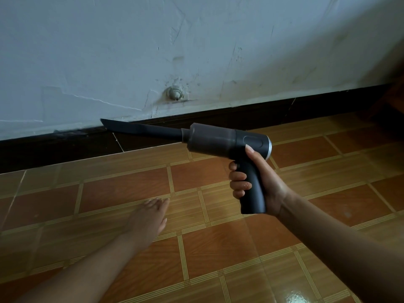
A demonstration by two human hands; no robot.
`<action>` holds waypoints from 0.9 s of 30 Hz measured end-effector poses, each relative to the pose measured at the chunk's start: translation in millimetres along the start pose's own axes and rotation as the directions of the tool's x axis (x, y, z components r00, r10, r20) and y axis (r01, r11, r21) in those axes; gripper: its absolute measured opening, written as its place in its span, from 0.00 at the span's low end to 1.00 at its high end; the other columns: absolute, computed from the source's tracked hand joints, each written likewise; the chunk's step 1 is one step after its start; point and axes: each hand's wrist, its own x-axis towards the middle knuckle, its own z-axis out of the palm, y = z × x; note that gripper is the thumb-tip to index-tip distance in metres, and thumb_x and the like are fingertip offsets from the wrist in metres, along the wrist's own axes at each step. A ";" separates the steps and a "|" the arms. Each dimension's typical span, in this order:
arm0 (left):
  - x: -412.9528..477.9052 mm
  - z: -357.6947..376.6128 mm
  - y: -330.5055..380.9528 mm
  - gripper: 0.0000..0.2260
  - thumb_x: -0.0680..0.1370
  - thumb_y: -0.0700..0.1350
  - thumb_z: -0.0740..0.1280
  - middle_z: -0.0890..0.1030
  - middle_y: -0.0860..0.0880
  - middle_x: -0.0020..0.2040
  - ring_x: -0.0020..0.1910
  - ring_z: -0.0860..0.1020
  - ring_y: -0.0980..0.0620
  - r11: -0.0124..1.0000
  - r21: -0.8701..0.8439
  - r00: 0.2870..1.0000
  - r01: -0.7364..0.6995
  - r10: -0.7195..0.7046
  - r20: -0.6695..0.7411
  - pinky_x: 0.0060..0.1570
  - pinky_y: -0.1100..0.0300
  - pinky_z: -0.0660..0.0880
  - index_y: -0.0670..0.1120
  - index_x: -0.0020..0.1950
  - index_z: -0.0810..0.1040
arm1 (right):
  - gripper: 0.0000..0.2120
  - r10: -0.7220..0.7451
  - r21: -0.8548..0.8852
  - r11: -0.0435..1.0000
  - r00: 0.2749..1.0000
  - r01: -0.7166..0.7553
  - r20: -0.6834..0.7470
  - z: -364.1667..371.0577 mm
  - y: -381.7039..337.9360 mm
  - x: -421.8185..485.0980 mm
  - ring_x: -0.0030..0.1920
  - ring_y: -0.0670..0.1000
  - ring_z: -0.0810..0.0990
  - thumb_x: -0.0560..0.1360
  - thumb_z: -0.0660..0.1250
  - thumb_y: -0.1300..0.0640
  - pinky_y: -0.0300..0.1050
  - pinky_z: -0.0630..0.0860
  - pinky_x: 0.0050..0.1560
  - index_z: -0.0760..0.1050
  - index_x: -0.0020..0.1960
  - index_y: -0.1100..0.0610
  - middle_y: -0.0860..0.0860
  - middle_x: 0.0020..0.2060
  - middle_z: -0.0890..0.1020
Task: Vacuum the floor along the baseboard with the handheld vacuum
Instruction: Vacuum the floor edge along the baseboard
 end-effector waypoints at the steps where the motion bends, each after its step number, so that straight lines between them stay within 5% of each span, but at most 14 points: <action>1: 0.0 -0.3 0.4 0.24 0.83 0.49 0.52 0.59 0.46 0.76 0.75 0.56 0.50 1.000 0.007 1.000 -0.001 0.001 -0.001 0.72 0.59 0.52 0.44 0.77 0.49 | 0.24 -0.002 -0.005 1.000 1.000 0.002 0.012 -0.8 0.2 0.1 0.20 0.44 0.67 0.55 0.80 0.42 0.38 0.70 0.22 0.74 0.36 0.58 0.48 0.25 0.70; 8: 0.4 1.6 -0.4 0.25 0.83 0.50 0.51 0.59 0.46 0.76 0.75 0.56 0.51 1.000 0.012 1.000 0.002 -0.002 0.009 0.72 0.59 0.52 0.45 0.77 0.48 | 0.24 -0.027 -0.022 0.999 1.000 0.027 0.005 2.1 1.0 0.7 0.20 0.44 0.68 0.54 0.80 0.42 0.38 0.70 0.23 0.74 0.35 0.58 0.48 0.25 0.70; 13: 0.2 1.0 0.3 0.25 0.83 0.50 0.51 0.59 0.46 0.76 0.75 0.56 0.51 0.999 0.032 1.000 -0.010 0.010 0.006 0.72 0.60 0.52 0.45 0.77 0.48 | 0.18 -0.037 -0.022 0.999 0.991 0.034 -0.127 6.2 2.1 0.0 0.20 0.43 0.67 0.66 0.67 0.42 0.36 0.70 0.23 0.70 0.37 0.58 0.48 0.25 0.69; 27: -1.1 1.8 2.8 0.24 0.83 0.49 0.52 0.61 0.46 0.75 0.74 0.58 0.51 0.999 0.021 0.997 -0.032 0.033 -0.073 0.72 0.60 0.53 0.45 0.77 0.50 | 0.11 -0.118 -0.063 0.992 0.983 0.109 -0.144 21.1 3.2 -0.8 0.23 0.43 0.67 0.68 0.67 0.50 0.36 0.69 0.26 0.70 0.39 0.57 0.47 0.26 0.69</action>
